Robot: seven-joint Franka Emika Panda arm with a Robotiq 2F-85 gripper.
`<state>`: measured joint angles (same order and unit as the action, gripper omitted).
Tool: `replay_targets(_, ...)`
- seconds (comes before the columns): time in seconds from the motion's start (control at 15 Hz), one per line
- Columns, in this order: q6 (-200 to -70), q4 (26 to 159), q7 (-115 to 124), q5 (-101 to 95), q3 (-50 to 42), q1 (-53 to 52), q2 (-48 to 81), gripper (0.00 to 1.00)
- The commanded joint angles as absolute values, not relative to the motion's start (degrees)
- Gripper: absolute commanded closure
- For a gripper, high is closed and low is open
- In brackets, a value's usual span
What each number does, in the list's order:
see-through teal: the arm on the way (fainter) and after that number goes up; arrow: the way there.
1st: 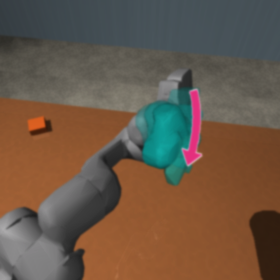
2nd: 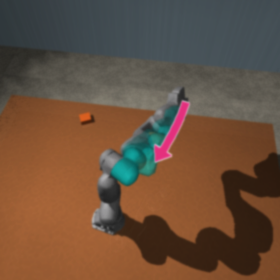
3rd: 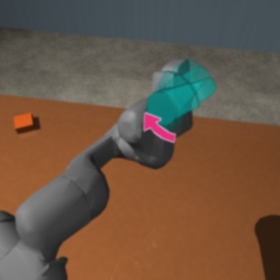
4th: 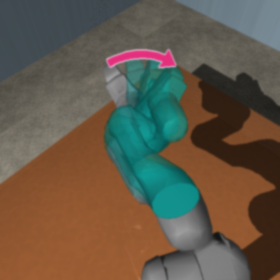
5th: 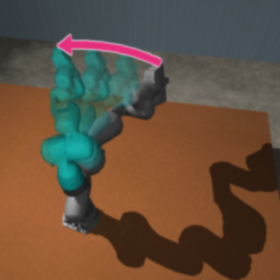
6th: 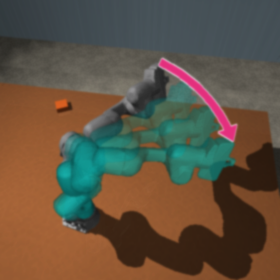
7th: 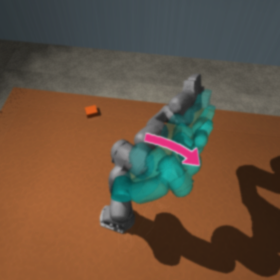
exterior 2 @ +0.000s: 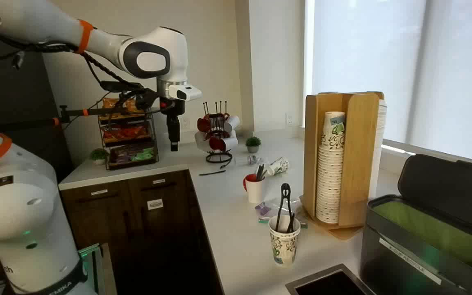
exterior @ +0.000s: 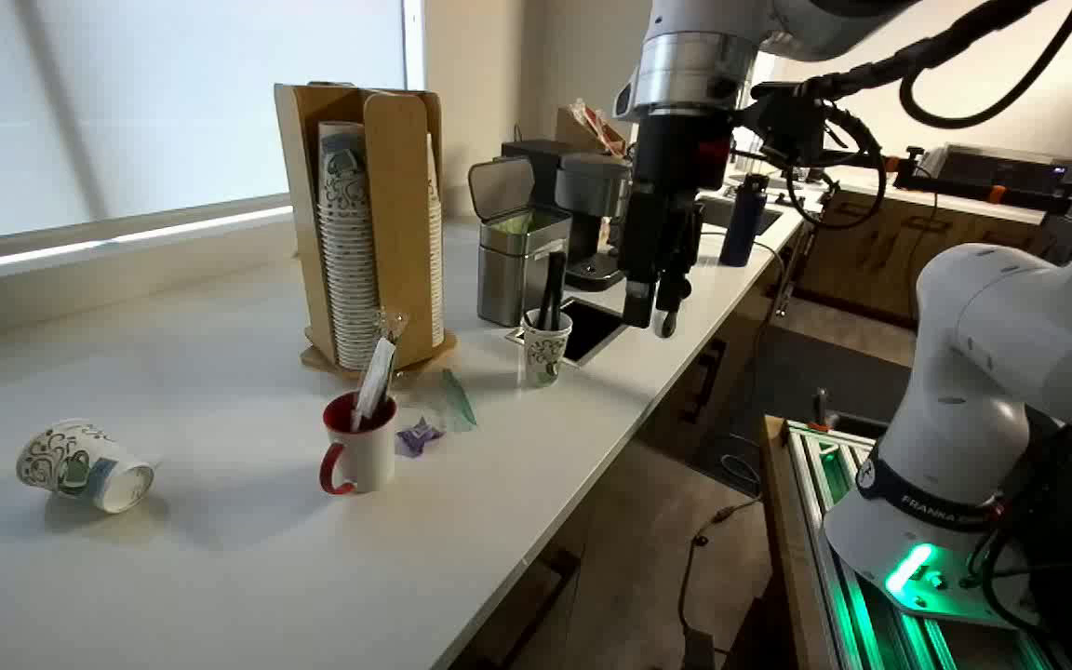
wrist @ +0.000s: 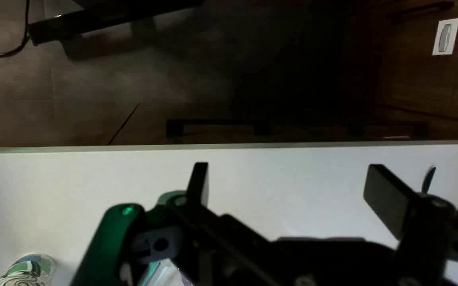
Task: Remove the black tongs from the paper cup and put it in the mug on the left
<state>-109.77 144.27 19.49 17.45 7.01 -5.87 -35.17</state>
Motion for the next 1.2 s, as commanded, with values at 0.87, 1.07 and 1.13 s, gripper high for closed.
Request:
replay_targets(0.87,-95.65,139.54,13.93,5.6,3.98,-0.53,-34.37,0.0)
replay_targets(1.07,-85.31,134.28,7.73,-2.21,1.07,2.03,-31.01,0.0)
replay_targets(1.13,-82.99,131.91,5.44,-4.17,-0.88,3.19,-29.71,0.0)
